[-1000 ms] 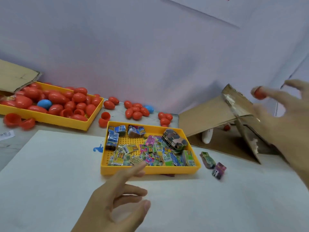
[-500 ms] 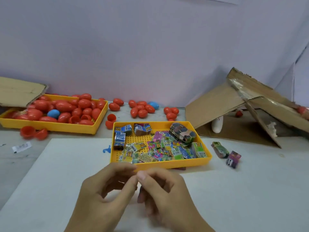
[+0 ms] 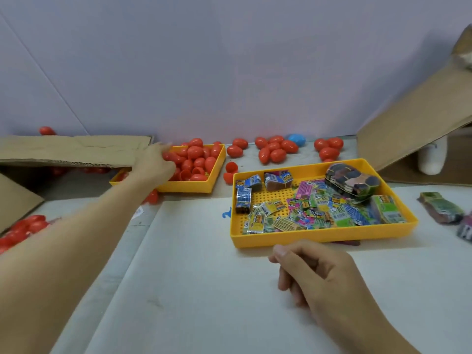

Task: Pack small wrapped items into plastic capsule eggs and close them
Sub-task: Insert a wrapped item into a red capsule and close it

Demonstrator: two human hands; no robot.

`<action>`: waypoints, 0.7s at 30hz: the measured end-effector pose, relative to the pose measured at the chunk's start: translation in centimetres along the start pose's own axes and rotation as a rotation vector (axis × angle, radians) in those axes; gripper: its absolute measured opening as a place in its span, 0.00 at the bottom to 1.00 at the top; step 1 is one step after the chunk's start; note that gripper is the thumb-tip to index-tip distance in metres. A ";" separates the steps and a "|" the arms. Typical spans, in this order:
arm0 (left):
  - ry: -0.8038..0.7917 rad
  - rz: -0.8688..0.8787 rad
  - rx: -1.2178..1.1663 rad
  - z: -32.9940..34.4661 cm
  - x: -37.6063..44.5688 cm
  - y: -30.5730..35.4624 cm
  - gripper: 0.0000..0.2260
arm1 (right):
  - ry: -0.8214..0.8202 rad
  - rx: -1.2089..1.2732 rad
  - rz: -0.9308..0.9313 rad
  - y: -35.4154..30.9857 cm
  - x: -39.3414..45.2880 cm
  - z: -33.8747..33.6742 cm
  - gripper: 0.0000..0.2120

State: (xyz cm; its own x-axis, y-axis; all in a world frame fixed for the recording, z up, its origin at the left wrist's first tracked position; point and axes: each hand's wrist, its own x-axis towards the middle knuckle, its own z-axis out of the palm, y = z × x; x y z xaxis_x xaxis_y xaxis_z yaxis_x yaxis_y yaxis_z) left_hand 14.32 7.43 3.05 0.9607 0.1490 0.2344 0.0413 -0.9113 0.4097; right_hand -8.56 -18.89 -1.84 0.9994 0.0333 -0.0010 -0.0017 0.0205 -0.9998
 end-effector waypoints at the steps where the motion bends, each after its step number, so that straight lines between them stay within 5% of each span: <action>1: -0.075 0.019 0.125 0.2 0.7 -0.3 0.23 | -0.001 0.010 0.005 0.0 0.1 -0.1 0.12; 6: 0.119 0.234 0.372 0.9 0.2 0.3 0.15 | -0.010 0.024 0.016 0.3 0.2 -0.2 0.10; 10: 0.216 0.427 -0.090 1.1 -6.1 4.6 0.16 | 0.000 0.054 0.021 0.1 0.0 -0.3 0.10; 15: -0.001 0.744 -0.478 0.2 -17.4 8.4 0.14 | 0.058 0.171 0.031 -0.6 0.1 -0.3 0.17; 21: -0.132 0.472 -0.819 1.5 -23.4 8.5 0.16 | -0.045 0.094 -0.023 -1.3 -0.3 -1.3 0.20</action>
State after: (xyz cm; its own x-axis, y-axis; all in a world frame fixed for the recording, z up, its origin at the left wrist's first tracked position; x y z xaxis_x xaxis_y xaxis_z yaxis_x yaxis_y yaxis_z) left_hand -7.38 -4.40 -0.23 0.8543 -0.2559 0.4524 -0.5155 -0.3070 0.8000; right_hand -8.77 -20.24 -0.52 0.9968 0.0762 0.0248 0.0160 0.1149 -0.9932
